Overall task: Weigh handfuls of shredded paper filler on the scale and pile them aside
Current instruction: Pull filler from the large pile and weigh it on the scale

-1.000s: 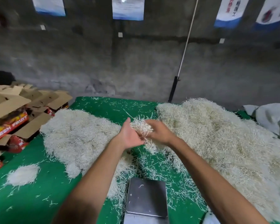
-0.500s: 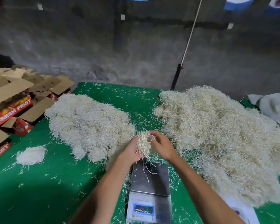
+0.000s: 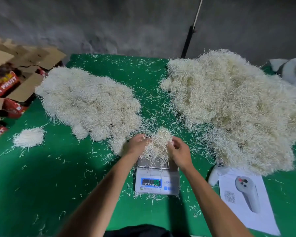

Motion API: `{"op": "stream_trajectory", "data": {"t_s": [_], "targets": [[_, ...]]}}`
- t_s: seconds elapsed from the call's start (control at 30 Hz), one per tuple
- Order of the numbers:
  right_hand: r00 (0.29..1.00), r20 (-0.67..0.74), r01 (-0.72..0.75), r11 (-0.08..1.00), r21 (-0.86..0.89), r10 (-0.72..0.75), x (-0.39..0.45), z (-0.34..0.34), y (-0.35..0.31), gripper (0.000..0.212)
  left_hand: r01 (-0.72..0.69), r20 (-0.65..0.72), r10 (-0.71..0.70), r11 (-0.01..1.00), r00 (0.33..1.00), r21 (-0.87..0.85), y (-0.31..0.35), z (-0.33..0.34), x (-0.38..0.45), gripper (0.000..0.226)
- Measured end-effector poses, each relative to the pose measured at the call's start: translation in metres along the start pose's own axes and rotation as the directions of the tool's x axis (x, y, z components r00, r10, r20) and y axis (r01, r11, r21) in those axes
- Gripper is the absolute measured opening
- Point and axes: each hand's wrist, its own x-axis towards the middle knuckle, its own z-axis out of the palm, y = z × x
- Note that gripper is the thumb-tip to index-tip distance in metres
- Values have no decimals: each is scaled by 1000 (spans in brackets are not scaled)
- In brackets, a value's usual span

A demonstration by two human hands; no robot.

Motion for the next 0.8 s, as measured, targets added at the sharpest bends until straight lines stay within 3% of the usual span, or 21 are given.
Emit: {"op": "stream_trajectory", "data": {"t_s": [0.13, 0.2, 0.27, 0.37, 0.47, 0.8], "targets": [[992, 12, -122, 964, 236, 122, -18, -25, 26, 37, -133, -132, 115, 982, 984, -132, -26, -3, -3, 43], [958, -76, -203, 838, 507, 278, -27, -35, 53, 44, -126, -181, 94, 977, 979, -171, -46, -7, -4, 27], [906, -64, -280, 707, 649, 417, -41, -35, 82, 42, -28, -125, -4, 968, 992, -247, -71, -10, -8, 36], [854, 36, -372, 560, 740, 519, -67, -19, 108, 51, 142, 5, -153, 908, 988, -395, -111, -8, -14, 49], [828, 31, -322, 429, 844, 559, -79, -9, 110, 55, 147, -7, -174, 853, 985, -500, -137, -7, -22, 49], [822, 54, -279, 319, 906, 567, -78, -11, 111, 71, 188, 50, -246, 580, 968, -793, -155, -8, -33, 84]]}}
